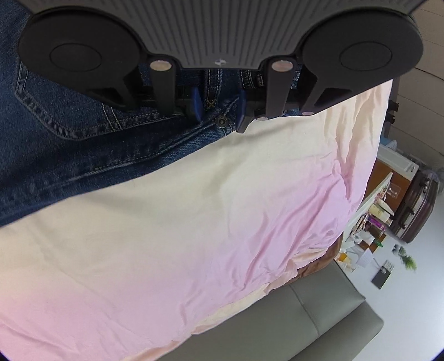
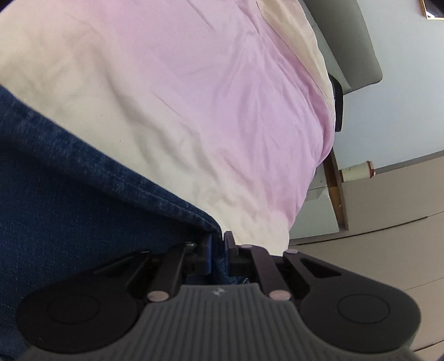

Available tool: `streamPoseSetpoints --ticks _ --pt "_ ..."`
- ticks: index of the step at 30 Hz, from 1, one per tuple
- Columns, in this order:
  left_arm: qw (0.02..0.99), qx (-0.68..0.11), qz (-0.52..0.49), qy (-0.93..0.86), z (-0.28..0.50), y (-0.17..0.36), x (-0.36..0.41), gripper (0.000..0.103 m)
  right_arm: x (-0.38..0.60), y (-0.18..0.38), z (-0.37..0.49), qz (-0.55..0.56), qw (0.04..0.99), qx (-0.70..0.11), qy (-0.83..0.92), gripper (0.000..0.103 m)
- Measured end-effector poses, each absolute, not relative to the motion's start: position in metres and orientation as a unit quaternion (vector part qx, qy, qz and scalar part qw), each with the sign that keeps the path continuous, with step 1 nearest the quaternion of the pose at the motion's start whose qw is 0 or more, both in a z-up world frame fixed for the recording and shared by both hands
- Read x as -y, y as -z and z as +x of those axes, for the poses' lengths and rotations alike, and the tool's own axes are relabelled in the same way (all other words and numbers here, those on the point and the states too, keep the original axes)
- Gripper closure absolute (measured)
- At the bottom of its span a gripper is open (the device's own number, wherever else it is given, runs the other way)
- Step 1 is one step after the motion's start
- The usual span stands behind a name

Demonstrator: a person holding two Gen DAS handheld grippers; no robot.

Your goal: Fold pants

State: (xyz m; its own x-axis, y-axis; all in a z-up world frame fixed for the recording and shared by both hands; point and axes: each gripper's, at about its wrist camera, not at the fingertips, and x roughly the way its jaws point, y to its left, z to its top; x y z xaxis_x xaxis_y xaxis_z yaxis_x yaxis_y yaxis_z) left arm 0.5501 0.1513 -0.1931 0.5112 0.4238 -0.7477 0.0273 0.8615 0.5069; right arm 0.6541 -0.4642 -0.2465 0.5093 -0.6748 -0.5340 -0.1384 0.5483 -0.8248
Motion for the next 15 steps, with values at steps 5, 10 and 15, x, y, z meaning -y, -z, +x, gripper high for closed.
streamPoseSetpoints --ticks 5,10,15 --pt "0.845 -0.483 0.204 -0.107 0.549 0.171 -0.16 0.066 0.468 0.246 0.643 -0.449 0.745 -0.457 0.186 0.061" --pt "0.832 -0.518 0.186 -0.078 0.546 0.153 -0.165 0.058 0.466 0.234 0.625 -0.452 0.754 -0.436 0.192 0.035" --pt "0.819 -0.506 0.253 -0.094 0.536 0.137 -0.161 0.02 0.44 0.228 0.591 -0.459 0.771 -0.418 0.143 0.028"
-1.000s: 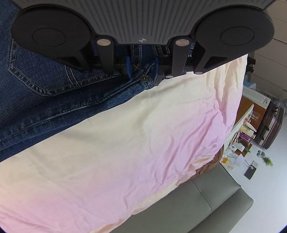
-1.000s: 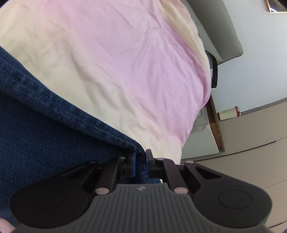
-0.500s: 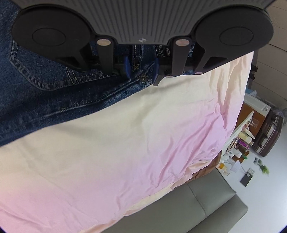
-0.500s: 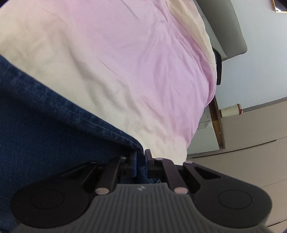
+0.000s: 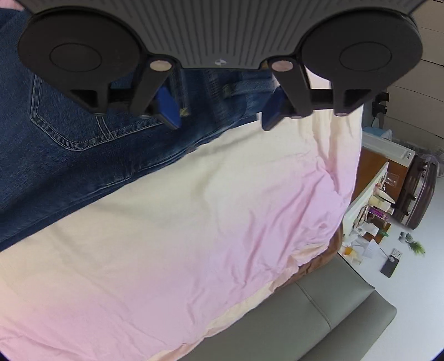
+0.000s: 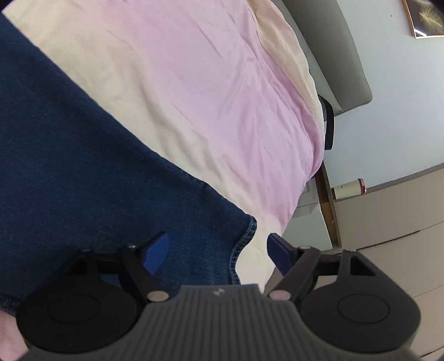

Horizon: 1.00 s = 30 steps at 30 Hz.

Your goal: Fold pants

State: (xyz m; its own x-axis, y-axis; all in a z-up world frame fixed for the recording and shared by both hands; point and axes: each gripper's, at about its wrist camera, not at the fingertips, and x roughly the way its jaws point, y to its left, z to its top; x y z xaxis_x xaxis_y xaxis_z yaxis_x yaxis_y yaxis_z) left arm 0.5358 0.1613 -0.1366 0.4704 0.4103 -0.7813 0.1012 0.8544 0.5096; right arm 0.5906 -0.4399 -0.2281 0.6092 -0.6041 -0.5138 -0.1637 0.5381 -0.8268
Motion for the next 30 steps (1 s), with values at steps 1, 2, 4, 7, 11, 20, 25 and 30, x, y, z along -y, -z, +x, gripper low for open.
streamPoseSetpoints --ticks 1,2,4,7,11,20,25,30 --pt "0.827 -0.497 0.237 -0.111 0.535 0.129 -0.168 0.021 0.434 0.227 0.585 -0.46 0.773 -0.417 0.132 0.027" --pt "0.838 -0.481 0.222 -0.13 0.531 0.12 -0.174 0.021 0.426 0.224 0.578 -0.458 0.777 -0.414 0.124 0.026" --pt "0.855 -0.464 0.185 -0.14 0.522 0.104 -0.187 0.021 0.413 0.217 0.567 -0.445 0.789 -0.409 0.112 0.026" --pt "0.868 -0.461 0.122 -0.139 0.501 0.09 -0.208 0.021 0.388 0.206 0.546 -0.424 0.807 -0.403 0.082 0.026" --pt "0.884 -0.449 0.034 -0.126 0.451 0.092 -0.231 0.021 0.359 0.195 0.515 -0.358 0.839 -0.406 0.054 0.025" --pt "0.888 -0.455 -0.009 -0.064 0.342 0.137 -0.23 0.031 0.256 0.196 0.412 -0.172 0.897 -0.397 -0.091 0.039" --pt "0.884 -0.466 0.031 0.021 0.313 0.153 -0.186 0.042 0.171 0.207 0.368 -0.107 0.889 -0.397 -0.2 0.053" --pt "0.884 -0.456 0.053 0.09 0.302 0.171 -0.143 0.05 0.078 0.225 0.341 -0.093 0.862 -0.395 -0.304 0.059"
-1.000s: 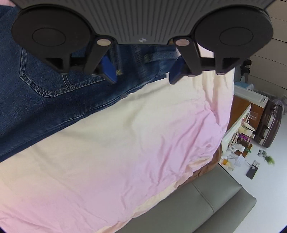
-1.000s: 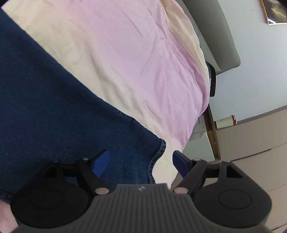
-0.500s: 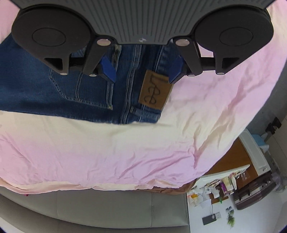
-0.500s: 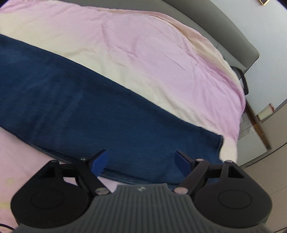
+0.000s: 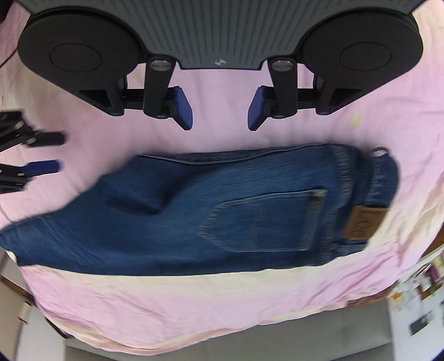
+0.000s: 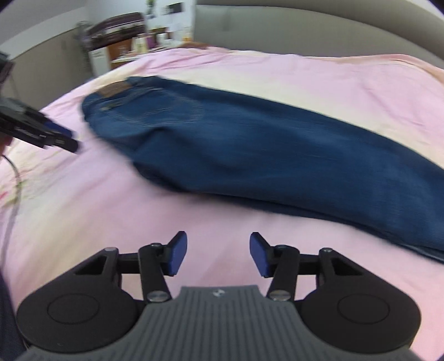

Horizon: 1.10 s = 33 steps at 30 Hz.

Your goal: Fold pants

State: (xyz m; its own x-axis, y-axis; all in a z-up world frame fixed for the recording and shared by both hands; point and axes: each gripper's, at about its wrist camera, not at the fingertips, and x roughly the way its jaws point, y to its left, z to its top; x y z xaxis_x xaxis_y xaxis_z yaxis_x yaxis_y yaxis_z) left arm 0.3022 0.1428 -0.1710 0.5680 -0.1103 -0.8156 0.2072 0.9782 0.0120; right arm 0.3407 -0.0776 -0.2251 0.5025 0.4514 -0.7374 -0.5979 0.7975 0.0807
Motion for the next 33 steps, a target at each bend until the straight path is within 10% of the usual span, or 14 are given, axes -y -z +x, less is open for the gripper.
streamPoseSetpoints --ticks 17,20,33 --pt "0.88 -0.451 0.144 -0.018 0.386 0.17 -0.252 0.072 -0.044 0.24 0.376 -0.159 0.851 -0.347 -0.361 0.059" --pt "0.866 -0.465 0.175 -0.049 0.405 0.187 -0.265 0.077 -0.045 0.242 0.379 -0.161 0.847 -0.359 -0.357 0.089" --pt "0.834 -0.489 0.232 -0.107 0.435 0.225 -0.263 0.065 -0.045 0.242 0.355 -0.211 0.801 -0.419 -0.372 0.096"
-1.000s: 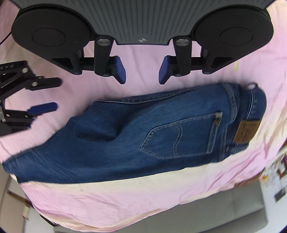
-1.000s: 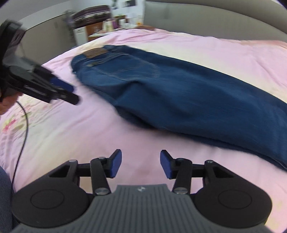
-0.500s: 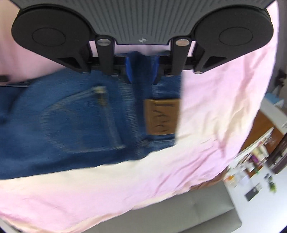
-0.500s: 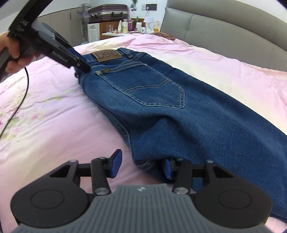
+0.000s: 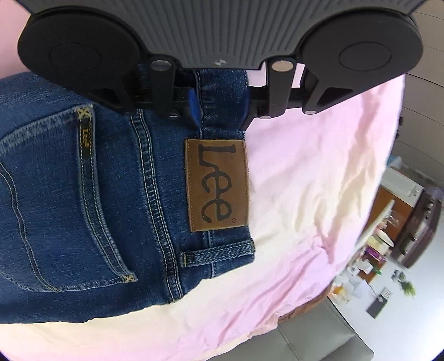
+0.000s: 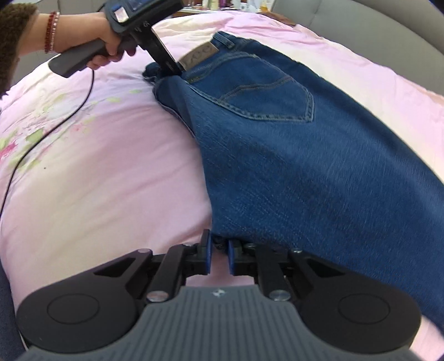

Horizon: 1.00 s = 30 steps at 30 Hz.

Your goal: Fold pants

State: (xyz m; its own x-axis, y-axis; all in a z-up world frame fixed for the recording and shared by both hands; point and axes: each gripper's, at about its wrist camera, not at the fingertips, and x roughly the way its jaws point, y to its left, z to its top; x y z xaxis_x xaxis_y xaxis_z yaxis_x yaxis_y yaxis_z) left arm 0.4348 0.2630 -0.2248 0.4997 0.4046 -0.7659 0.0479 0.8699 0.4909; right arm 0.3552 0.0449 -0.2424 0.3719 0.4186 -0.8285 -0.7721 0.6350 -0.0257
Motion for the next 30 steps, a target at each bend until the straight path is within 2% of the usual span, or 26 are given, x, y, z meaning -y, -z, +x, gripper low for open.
streamPoseSetpoints --ticks 3,5,8,12,15,17,21,22,29,30 --pt "0.836 -0.465 0.27 -0.11 0.414 0.209 -0.25 0.061 -0.04 0.238 0.353 -0.207 0.804 -0.419 -0.367 0.095" --pt "0.847 -0.449 0.259 -0.116 0.4 0.192 -0.247 0.058 -0.032 0.236 0.35 -0.2 0.795 -0.437 -0.371 0.099" --pt "0.867 -0.425 0.226 -0.124 0.38 0.167 -0.237 0.058 -0.009 0.234 0.338 -0.195 0.794 -0.445 -0.364 0.098" --pt "0.889 -0.418 0.177 -0.06 0.353 0.137 -0.204 0.058 0.041 0.222 0.322 -0.174 0.814 -0.444 -0.331 0.09" --pt "0.889 -0.426 0.168 0.018 0.333 0.131 -0.16 0.058 0.081 0.215 0.317 -0.163 0.833 -0.441 -0.292 0.088" --pt "0.882 -0.44 0.154 0.063 0.321 0.134 -0.13 0.057 0.108 0.211 0.316 -0.159 0.843 -0.44 -0.265 0.087" --pt "0.866 -0.472 0.122 0.11 0.307 0.158 -0.081 0.042 0.151 0.205 0.32 -0.165 0.863 -0.422 -0.222 0.081" --pt "0.865 -0.474 0.123 0.109 0.305 0.169 -0.07 0.041 0.162 0.205 0.322 -0.167 0.867 -0.419 -0.213 0.081" --pt "0.871 -0.473 0.11 0.072 0.318 0.217 -0.038 0.042 0.183 0.216 0.334 -0.186 0.872 -0.402 -0.207 0.076" --pt "0.874 -0.472 0.103 0.062 0.321 0.218 -0.038 0.046 0.181 0.217 0.334 -0.192 0.871 -0.398 -0.214 0.076"
